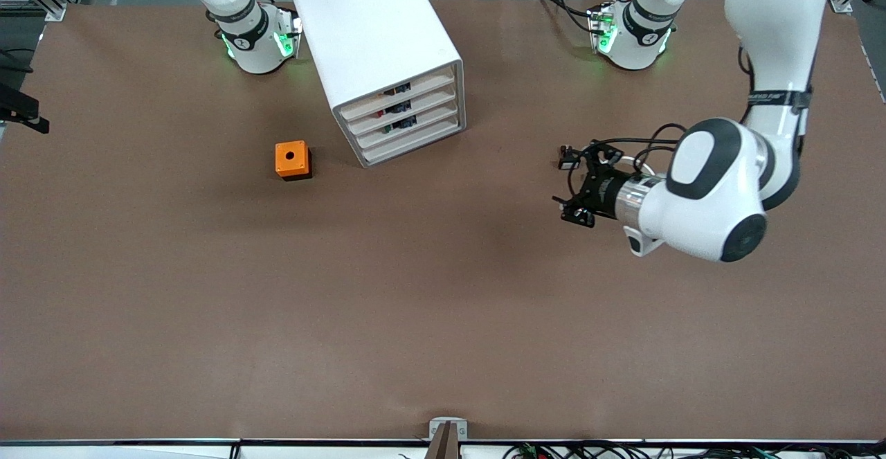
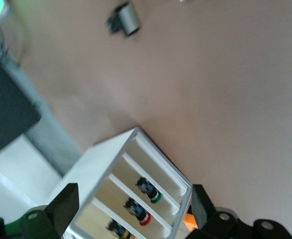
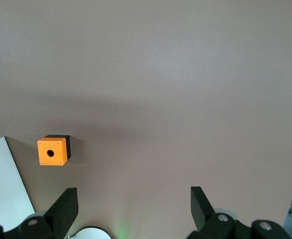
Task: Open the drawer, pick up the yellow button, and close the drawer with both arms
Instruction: 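Grasp the drawer front with the left gripper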
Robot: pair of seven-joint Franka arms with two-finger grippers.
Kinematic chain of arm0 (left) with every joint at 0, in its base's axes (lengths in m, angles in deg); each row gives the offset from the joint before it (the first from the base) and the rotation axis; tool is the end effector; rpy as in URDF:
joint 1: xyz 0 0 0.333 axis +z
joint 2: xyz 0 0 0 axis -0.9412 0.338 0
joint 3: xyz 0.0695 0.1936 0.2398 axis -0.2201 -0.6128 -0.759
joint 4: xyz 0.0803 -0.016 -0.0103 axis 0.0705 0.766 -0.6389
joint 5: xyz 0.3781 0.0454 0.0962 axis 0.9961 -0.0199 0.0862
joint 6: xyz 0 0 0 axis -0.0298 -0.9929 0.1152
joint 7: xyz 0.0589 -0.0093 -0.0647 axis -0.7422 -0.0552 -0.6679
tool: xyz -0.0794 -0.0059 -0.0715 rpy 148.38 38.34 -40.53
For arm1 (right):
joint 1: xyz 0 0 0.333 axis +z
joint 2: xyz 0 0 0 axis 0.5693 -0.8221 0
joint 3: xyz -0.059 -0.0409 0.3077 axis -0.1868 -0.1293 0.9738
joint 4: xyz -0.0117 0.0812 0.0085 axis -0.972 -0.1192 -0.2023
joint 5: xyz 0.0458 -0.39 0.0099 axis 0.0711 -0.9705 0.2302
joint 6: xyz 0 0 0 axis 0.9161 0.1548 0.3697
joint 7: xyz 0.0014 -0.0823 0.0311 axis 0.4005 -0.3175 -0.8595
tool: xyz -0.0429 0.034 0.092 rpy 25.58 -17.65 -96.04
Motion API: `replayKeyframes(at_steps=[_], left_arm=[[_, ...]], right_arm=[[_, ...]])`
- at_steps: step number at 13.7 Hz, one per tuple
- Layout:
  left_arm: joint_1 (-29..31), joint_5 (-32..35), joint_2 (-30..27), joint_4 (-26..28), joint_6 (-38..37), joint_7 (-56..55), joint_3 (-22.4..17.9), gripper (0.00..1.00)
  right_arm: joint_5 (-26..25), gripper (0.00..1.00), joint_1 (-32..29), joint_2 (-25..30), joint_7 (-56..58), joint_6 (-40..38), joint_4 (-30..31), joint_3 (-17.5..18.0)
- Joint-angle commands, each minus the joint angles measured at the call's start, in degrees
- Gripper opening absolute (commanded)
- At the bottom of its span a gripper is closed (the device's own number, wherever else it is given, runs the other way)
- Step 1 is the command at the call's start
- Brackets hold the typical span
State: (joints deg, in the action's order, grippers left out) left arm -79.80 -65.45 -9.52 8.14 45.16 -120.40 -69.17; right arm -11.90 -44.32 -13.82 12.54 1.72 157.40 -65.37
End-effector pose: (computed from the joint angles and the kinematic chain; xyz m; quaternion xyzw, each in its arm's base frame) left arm 0.5967 -0.2553 0.3730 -0.6944 -0.5946 0.4033 0.0413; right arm 0.5343 -0.1175 0.6325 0.9971 0.0663 -0.0373 0.0038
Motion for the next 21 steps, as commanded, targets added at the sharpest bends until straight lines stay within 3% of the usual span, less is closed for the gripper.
replayKeyframes(at_steps=[1, 5, 9, 12, 17, 18, 21], left_arm=[[-2.0, -4.7, 4.9, -2.6, -4.6, -10.7, 0.0, 1.00], [-3.2, -12.7, 9.0, -2.5, -7.2, -20.0, 0.3, 1.00], [-5.9, -17.3, 11.8, -2.2, -8.2, -26.8, 0.3, 1.00], [-9.7, -21.2, 12.3, -2.1, -8.2, -29.0, 0.3, 1.00], [-14.8, -24.6, 13.2, -2.2, -8.2, -30.0, 0.3, 1.00], [-15.4, -25.1, 13.6, -2.2, -8.2, -30.0, 0.2, 0.96], [-16.9, -25.2, 15.1, -2.2, -7.8, -30.0, 0.2, 0.60]], right_arm=[[1.0, 1.00, -0.2, 0.6, -5.0, 2.4, -0.3, 1.3], [1.2, 1.00, 3.9, 1.1, -12.8, 4.9, -0.3, 1.4], [4.3, 1.00, 6.2, 2.7, -13.4, 4.1, 0.0, 0.6], [3.6, 1.00, 13.8, 3.1, -18.6, 3.5, 0.0, -5.6], [2.2, 1.00, 11.3, 5.0, -23.8, 1.6, 0.9, -4.4], [2.2, 1.00, 9.7, 5.6, -24.1, 1.7, 1.6, -2.8], [2.2, 1.00, 9.3, 5.3, -24.0, 1.5, 1.3, -2.0]])
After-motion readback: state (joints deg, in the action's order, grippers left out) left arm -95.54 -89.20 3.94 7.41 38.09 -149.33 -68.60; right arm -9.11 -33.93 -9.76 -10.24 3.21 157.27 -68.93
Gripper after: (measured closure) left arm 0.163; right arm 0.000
